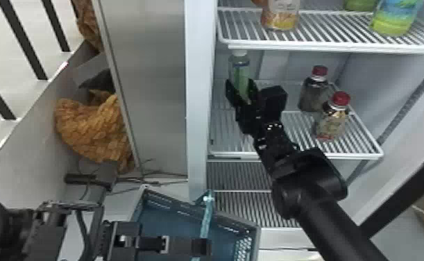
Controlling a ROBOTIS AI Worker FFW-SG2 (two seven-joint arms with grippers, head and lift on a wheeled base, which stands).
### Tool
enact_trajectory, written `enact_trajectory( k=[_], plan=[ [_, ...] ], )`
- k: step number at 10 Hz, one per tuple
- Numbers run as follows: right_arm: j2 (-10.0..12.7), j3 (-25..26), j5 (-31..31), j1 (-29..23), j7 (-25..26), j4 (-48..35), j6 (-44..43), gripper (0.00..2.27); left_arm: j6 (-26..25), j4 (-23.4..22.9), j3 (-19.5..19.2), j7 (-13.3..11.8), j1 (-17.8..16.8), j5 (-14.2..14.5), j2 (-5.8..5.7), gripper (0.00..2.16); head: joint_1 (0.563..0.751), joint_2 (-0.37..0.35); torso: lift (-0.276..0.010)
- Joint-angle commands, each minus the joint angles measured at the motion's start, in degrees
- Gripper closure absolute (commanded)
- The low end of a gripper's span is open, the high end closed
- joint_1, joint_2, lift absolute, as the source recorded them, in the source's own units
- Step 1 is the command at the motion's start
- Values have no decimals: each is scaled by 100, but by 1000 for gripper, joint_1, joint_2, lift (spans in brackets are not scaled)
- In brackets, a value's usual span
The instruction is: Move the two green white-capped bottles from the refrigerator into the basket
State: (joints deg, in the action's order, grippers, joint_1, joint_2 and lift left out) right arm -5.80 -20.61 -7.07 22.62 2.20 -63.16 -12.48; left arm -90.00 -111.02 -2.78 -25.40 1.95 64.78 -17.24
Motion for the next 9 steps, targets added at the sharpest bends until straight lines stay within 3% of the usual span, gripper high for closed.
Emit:
enact_trajectory(
  k=[1,9],
  plan=[
    [0,107,21,-208,0,-215,-18,883,-3,0,3,0,16,0,-8,1161,695,-68,-263],
    [53,1113,421,-1558,-405,-1917,123,881,-3,0,-42,0,86,35,1,1159,695,-122,-263]
  ],
)
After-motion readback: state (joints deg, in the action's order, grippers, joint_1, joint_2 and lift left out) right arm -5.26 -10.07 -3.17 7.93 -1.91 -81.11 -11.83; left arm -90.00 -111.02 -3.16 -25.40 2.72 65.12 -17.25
